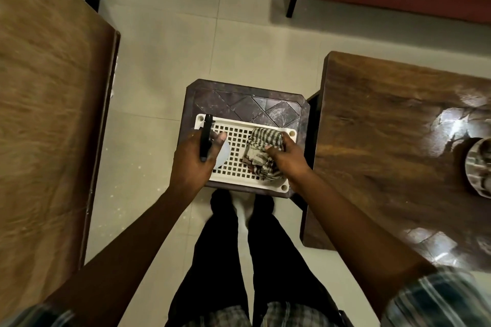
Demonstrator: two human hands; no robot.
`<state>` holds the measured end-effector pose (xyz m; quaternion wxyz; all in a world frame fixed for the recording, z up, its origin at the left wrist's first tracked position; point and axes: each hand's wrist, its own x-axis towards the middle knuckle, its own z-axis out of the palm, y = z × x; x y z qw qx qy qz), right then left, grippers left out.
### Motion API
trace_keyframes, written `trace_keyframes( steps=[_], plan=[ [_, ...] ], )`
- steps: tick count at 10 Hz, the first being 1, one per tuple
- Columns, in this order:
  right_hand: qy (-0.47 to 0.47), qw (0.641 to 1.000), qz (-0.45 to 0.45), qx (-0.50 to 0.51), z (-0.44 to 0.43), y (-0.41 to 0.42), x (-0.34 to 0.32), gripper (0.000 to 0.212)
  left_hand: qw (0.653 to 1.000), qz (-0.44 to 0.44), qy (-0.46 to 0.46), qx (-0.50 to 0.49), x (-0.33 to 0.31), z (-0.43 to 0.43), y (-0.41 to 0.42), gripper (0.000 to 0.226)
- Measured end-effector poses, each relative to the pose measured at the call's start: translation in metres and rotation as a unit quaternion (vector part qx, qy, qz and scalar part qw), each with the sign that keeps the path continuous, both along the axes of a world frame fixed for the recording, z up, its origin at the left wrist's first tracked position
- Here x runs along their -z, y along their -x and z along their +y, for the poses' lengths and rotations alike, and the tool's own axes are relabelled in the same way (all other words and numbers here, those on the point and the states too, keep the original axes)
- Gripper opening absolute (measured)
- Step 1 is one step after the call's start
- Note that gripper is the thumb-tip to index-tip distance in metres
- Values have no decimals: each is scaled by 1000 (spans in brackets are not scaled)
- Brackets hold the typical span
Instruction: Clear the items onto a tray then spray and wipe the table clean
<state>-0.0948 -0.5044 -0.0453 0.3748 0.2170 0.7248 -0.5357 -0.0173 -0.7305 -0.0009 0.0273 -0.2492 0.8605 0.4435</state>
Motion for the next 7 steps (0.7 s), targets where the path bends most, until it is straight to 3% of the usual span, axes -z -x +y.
trace_keyframes(
  steps=[1, 2, 4, 6, 7],
  plan=[
    [-149, 983, 96, -40, -5, -13, -12, 64, 1000, 16, -7, 8, 6, -1, -2, 35],
    [-182, 972, 145, -37, -9, -24, -20, 69, 1000, 3, -3, 1, 8, 0, -4, 36],
    [-215, 946, 230, -80, -14, -43, -40, 62, 999, -26, 6, 27, 13, -5, -14, 28],
    [-199, 925, 281, -162, -19, -43, -55, 55, 988, -94, 70, 99, -2, -26, -23, 77],
    [-216, 913, 294, -179, -21, -36, -73, 57, 986, -71, 141, 61, -29, -41, -11, 63]
  ],
)
